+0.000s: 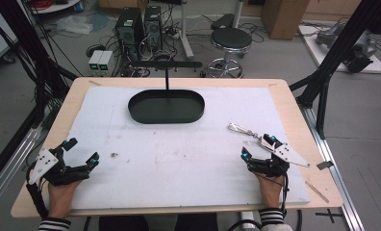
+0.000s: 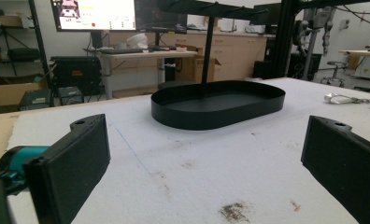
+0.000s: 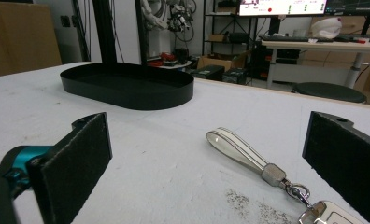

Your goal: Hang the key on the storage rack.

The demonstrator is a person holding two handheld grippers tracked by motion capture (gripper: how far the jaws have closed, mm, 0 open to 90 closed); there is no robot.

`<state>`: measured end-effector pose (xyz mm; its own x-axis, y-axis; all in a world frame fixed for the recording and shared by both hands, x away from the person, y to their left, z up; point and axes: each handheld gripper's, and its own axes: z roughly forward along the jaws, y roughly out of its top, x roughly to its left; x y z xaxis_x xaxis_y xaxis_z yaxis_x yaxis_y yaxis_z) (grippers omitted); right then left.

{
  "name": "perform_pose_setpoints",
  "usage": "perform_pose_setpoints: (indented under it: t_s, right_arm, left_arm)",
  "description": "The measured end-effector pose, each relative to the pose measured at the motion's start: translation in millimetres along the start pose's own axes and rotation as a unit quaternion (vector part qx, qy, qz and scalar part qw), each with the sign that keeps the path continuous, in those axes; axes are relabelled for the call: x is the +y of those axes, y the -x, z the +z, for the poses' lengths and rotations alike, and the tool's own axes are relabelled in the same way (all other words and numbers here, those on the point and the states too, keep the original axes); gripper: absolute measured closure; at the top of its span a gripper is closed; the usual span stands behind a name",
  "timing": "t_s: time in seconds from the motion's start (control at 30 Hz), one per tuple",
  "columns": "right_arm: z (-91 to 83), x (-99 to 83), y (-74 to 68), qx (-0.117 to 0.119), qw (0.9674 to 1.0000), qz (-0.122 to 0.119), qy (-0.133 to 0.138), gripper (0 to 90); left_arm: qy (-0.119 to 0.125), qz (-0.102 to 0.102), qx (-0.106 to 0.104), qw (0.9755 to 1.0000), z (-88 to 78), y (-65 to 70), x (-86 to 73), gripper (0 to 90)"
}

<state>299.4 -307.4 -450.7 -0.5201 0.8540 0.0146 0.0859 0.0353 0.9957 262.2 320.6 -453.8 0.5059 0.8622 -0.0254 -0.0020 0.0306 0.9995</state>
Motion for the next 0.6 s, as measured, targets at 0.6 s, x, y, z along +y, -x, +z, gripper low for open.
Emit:
perform_pose_setpoints:
  t_s: [0.6]
  right_arm:
    - [-1.7, -0.2, 5.4, 0.0, 0.9995, 0.031, 0.008, 0.3]
  left_arm:
    - [0.004, 0.007, 0.001, 1.0, -1.4, 0.5, -0.2, 1.7]
